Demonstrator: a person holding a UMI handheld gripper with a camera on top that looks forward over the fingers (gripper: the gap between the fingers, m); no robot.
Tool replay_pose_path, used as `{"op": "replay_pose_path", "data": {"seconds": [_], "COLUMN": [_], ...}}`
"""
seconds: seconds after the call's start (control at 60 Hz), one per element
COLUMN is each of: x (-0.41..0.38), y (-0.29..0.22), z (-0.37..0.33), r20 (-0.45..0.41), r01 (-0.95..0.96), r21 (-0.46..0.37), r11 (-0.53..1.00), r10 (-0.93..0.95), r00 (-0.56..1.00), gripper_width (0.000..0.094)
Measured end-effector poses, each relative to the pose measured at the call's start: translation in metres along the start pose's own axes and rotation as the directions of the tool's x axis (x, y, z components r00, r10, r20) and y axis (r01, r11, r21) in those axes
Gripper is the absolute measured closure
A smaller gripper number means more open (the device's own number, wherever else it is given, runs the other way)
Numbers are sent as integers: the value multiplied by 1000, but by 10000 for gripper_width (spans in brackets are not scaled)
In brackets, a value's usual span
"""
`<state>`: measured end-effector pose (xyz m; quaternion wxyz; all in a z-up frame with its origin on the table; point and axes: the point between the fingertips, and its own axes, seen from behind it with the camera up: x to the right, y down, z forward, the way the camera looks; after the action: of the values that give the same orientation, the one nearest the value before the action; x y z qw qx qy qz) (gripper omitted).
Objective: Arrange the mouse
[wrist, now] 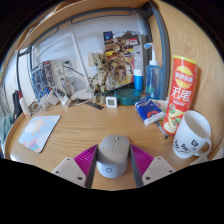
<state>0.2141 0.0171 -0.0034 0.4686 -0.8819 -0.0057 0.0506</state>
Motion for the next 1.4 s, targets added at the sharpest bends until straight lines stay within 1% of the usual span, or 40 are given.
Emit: {"op": "replay_pose_path", "data": {"seconds": [0.017, 0.117, 0.217, 0.233, 0.267, 0.283, 0.3, 0.383, 0.483, 0.583, 0.633, 0.7, 0.867, 0.917, 1.0, 1.067, 1.133, 1.183, 1.267, 1.4], "x": [0, -1, 0, 0, -1, -1, 0, 0, -3, -4, -9, -19, -69, -89, -130, -164, -199, -223, -265, -314], "y": [0, 0, 1, 2, 2, 2, 2, 3, 4, -4, -16, -48, -160, -193, -236, -260, -269, -267, -252, -193], "z": [0, 2, 3, 4, 4, 4, 4, 4, 3, 2, -3, -14, -47, -54, -62, -63, -54, -41, -15, 30], "r20": [-2, -6, -1, -1, 0, -1, -4, -34, -58, -106, -128, -163, -198, -188, -164, -146, -110, -91, -41, 18], "r01": [0, 9, 6, 1, -4, -2, 0, -14, -11, -20, -23, -22, 14, 28, 52, 76, 85, 94, 95, 107], "r21": [2, 2, -25, -32, -42, -46, -50, -72, -109, -129, -126, -87, 56, 104, 158, 178, 178, 170, 124, 13], "r11": [1000, 1000, 1000, 999, 999, 999, 999, 997, 994, 991, 992, 996, 998, 994, 986, 981, 980, 981, 988, 994], "r10": [0, -8, -6, -1, 4, 2, 0, 11, 5, 6, 7, 8, -2, -8, -25, -50, -66, -80, -90, -107], "r00": [1000, 1000, 1000, 1000, 1000, 1000, 1000, 999, 998, 994, 992, 987, 980, 982, 986, 988, 992, 993, 995, 994], "gripper_width": [369, 410, 456, 487, 513, 461, 554, 626, 628, 629, 626, 629, 627, 627, 627, 626, 627, 627, 628, 628]}}
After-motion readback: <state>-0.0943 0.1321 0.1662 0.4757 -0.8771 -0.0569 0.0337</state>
